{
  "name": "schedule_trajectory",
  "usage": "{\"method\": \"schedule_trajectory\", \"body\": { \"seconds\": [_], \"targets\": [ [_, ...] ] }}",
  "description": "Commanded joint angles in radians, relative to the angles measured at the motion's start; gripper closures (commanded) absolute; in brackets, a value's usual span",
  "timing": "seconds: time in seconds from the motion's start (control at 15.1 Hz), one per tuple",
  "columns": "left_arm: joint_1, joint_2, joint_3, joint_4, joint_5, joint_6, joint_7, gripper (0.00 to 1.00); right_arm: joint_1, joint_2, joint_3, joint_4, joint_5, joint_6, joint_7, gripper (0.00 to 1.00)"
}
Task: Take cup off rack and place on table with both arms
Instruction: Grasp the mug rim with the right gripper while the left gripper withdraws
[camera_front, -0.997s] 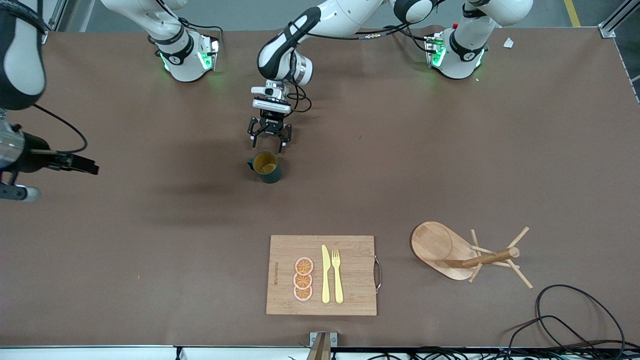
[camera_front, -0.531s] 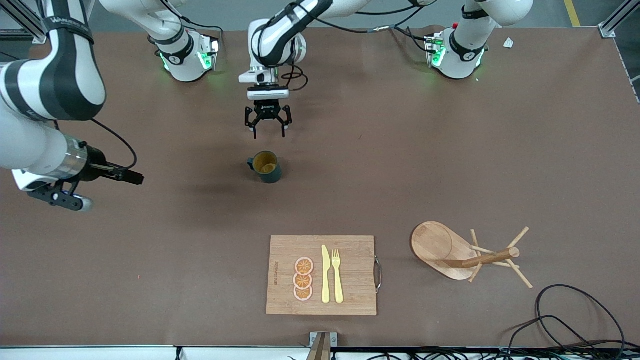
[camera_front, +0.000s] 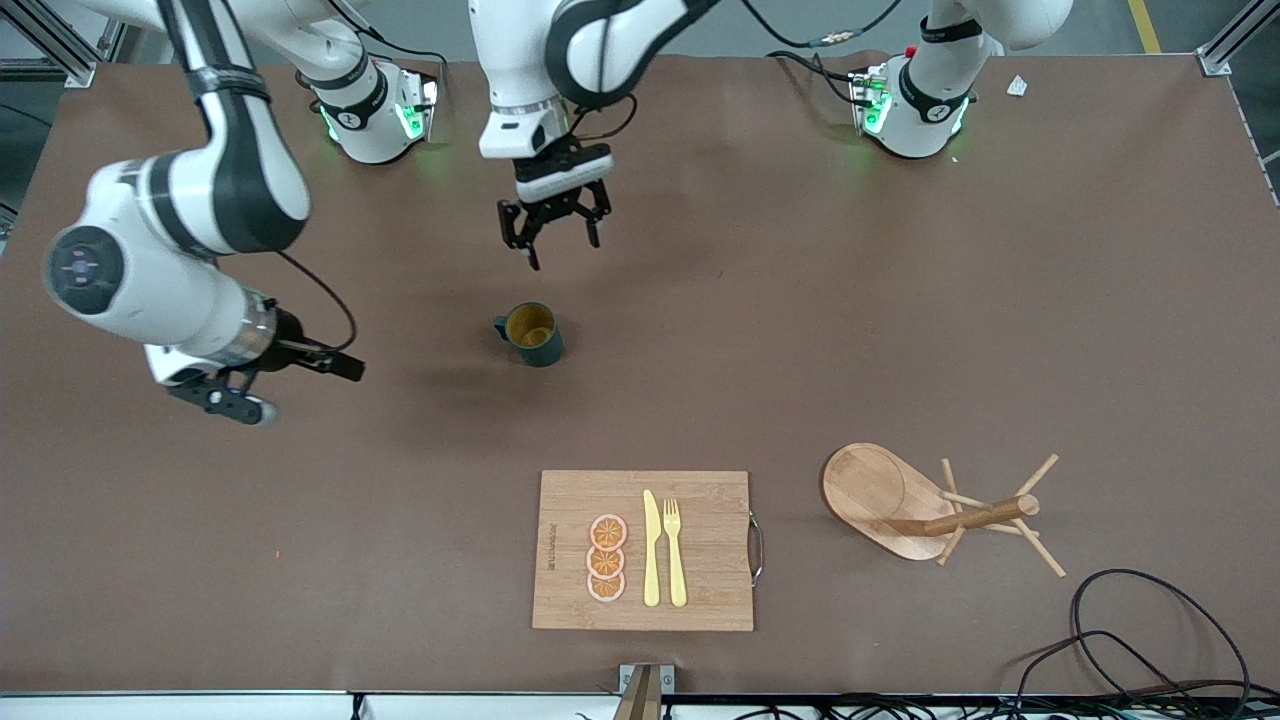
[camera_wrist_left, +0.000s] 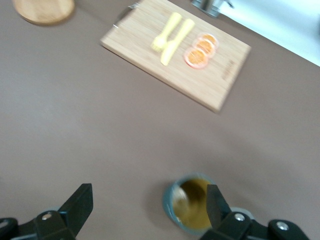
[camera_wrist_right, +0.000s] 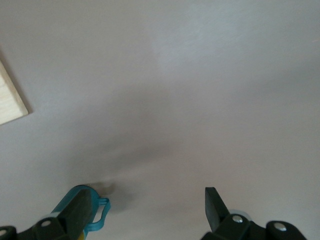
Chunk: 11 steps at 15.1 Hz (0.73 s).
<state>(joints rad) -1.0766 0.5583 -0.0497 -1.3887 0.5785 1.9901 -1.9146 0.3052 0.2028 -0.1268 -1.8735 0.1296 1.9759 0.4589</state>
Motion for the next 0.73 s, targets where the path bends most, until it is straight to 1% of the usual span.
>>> {"method": "schedule_trajectory", "body": {
  "seconds": [0.0,0.13,0.33,0.4,0.53,0.66],
  "targets": [
    [0.125,-0.083,-0.012,-0.033,-0.115,-0.031,0.147,0.0,0.081,-0.033,-0.008,-0.117,0.013,0.105,0.058,0.0],
    [0.226,-0.115,-0.012,-0.032,-0.182,-0.033,0.256,0.0,0.141,-0.04,-0.008,-0.197,0.013,0.211,0.136,0.0],
    [0.361,-0.141,-0.013,-0.032,-0.19,-0.04,0.385,0.0,0.219,-0.036,-0.007,-0.28,0.013,0.355,0.153,0.0],
    [0.404,-0.143,-0.016,-0.029,-0.196,-0.04,0.446,0.0,0.239,-0.033,-0.007,-0.292,0.012,0.388,0.153,0.0],
    [0.483,-0.143,-0.012,-0.006,-0.277,-0.04,0.599,0.0,0.297,-0.017,-0.008,-0.296,0.012,0.438,0.152,0.0],
    [0.564,-0.164,-0.009,0.005,-0.33,-0.072,0.655,0.0,0.34,0.01,-0.008,-0.296,0.01,0.483,0.142,0.0]
  ]
}}
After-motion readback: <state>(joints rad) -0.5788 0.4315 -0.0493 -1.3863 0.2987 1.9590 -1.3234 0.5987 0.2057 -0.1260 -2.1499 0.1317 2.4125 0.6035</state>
